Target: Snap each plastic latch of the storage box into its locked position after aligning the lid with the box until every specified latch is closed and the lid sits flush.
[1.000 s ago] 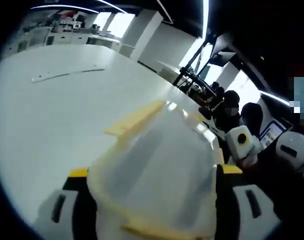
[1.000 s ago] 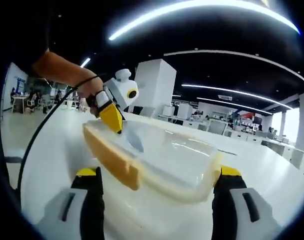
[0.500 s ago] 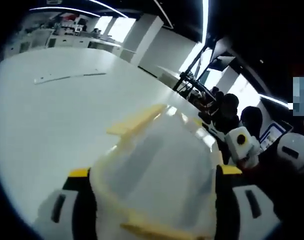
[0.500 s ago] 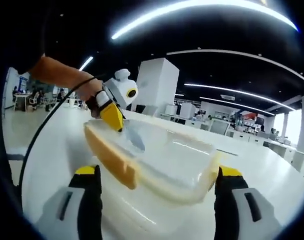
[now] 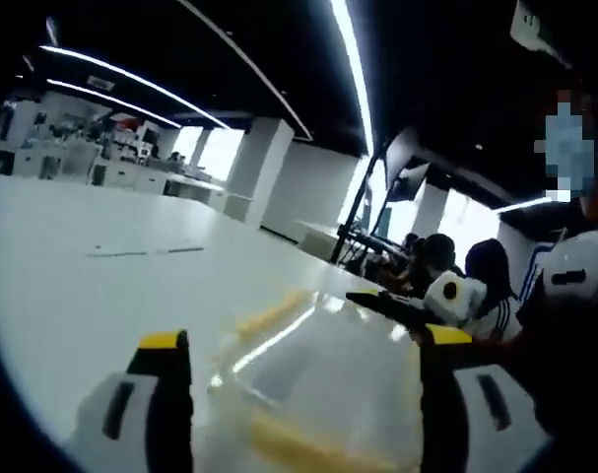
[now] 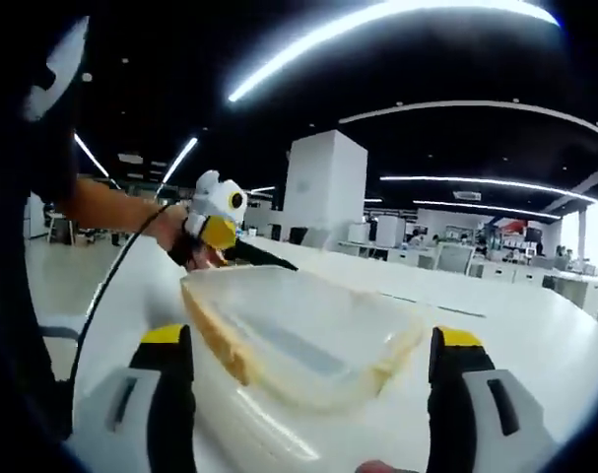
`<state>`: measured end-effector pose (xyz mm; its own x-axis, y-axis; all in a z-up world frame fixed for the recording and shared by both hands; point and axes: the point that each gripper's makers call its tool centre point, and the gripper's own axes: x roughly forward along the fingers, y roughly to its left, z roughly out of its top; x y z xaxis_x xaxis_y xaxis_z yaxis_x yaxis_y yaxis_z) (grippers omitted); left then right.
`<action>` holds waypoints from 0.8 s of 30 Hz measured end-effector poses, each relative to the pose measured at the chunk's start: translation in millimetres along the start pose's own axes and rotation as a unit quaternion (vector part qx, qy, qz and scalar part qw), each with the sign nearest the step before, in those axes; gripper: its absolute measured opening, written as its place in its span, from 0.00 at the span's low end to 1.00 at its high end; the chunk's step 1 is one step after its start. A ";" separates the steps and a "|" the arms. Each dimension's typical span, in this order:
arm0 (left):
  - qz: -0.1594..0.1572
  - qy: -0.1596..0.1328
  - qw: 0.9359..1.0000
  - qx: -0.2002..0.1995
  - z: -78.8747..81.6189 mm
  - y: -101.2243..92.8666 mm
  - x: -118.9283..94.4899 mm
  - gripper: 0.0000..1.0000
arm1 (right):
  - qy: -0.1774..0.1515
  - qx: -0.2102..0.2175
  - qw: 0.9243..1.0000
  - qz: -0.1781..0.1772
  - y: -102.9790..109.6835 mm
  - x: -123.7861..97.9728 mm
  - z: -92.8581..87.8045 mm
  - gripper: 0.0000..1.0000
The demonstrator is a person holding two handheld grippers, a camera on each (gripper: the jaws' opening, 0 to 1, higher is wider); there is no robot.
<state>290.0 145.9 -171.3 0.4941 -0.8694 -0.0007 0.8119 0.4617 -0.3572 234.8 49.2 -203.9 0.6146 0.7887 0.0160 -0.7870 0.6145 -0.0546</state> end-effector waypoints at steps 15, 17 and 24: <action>0.014 -0.203 0.972 0.120 71.5 -50.0 -59.6 0.99 | -0.137 0.017 0.990 -0.033 -14.9 -24.2 84.3 0.92; 0.023 -0.224 0.968 0.114 76.7 -51.6 -68.3 0.99 | -0.137 0.007 0.990 -0.034 -13.3 -23.5 89.7 0.93; 0.084 -0.283 0.950 0.101 88.3 -55.7 -89.4 0.93 | -0.177 -0.021 0.984 -0.026 -0.6 -27.7 117.2 0.94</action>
<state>228.1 213.4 -68.9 0.6639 -0.5723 0.4814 0.7214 0.6597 -0.2107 212.0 29.4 -87.3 0.5911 0.7186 0.3665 -0.7479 0.6584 -0.0848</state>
